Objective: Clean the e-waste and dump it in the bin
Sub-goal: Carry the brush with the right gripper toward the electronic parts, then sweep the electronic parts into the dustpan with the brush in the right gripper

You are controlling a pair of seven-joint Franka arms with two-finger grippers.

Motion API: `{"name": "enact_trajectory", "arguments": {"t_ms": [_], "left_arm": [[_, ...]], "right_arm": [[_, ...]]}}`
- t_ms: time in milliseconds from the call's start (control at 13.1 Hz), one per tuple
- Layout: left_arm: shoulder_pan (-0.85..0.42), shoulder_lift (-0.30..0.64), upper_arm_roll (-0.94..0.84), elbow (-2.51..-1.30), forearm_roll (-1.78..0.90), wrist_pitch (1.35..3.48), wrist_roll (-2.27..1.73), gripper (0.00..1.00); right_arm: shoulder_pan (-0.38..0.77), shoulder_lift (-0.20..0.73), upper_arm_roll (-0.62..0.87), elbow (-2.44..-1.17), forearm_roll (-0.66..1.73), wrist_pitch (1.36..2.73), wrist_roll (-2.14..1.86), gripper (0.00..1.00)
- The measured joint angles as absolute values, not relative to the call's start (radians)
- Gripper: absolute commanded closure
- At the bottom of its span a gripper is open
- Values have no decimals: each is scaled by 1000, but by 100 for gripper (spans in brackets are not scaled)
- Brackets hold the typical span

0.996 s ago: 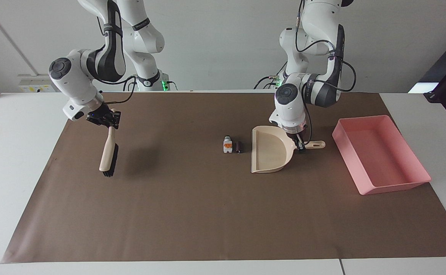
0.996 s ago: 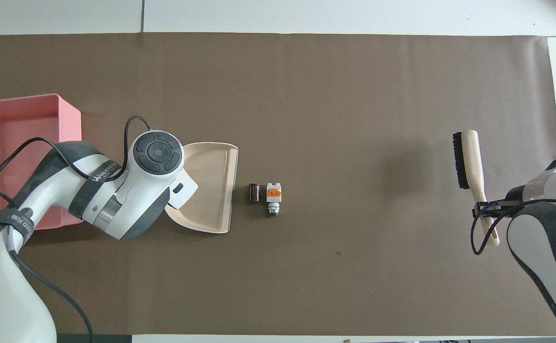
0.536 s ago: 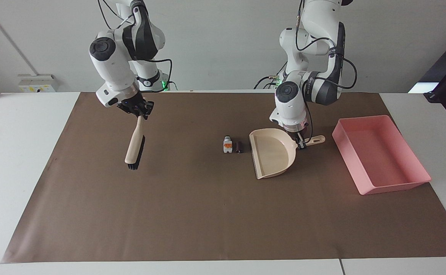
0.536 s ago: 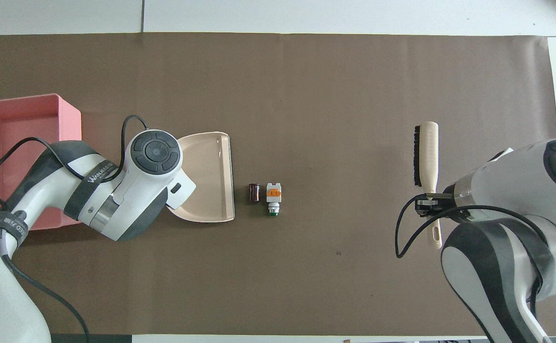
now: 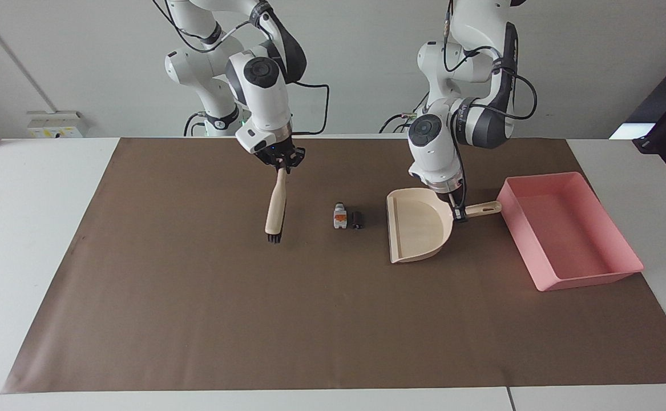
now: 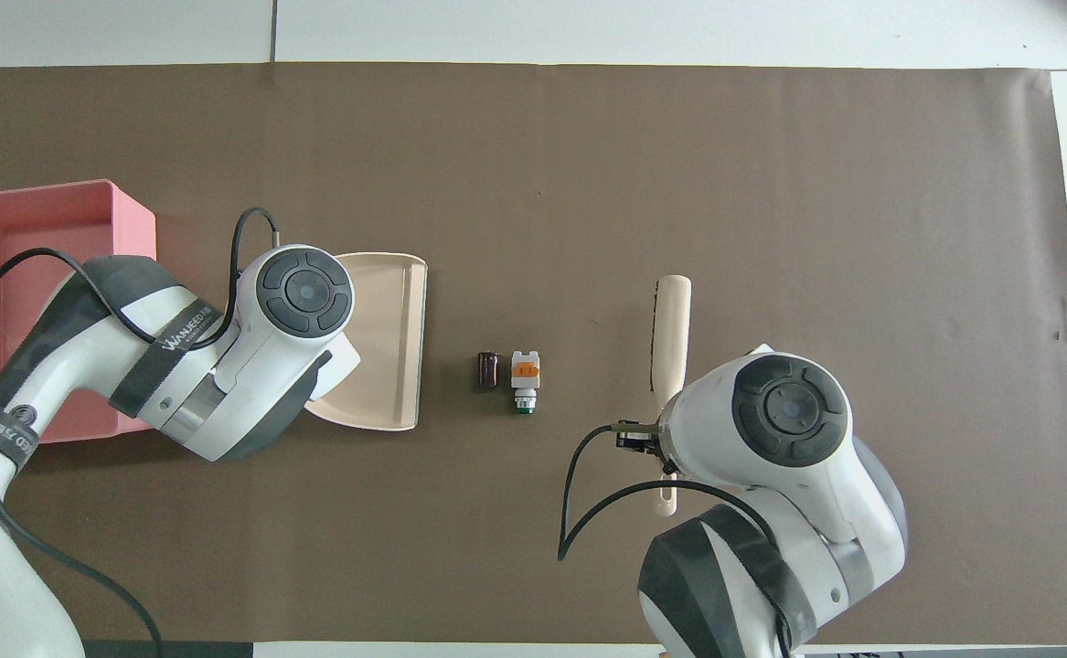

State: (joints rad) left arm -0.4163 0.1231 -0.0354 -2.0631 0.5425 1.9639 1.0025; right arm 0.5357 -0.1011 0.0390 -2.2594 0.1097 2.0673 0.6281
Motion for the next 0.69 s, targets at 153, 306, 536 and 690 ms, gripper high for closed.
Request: {"name": "enact_trajectory", "arguments": {"t_ms": [153,306,536,690], "left_arm": [[-435,139,-36,-2063,553,1959,1003,100],[-451,144,-36,-2063,556,1942,1002,100],[-472,144,-36,-2063,557,1921,1001,100],[-479,144,-36,-2063,557,1916,1001,100]], "right_arm": [[593,-56,39,-2259,117,2114,634,100],[624,-35,38,-2258,148,2137,634,100],[660,12,39,-2250,176,2167,642,100],[689,56,40,-2223,177,2184,677,100]]}}
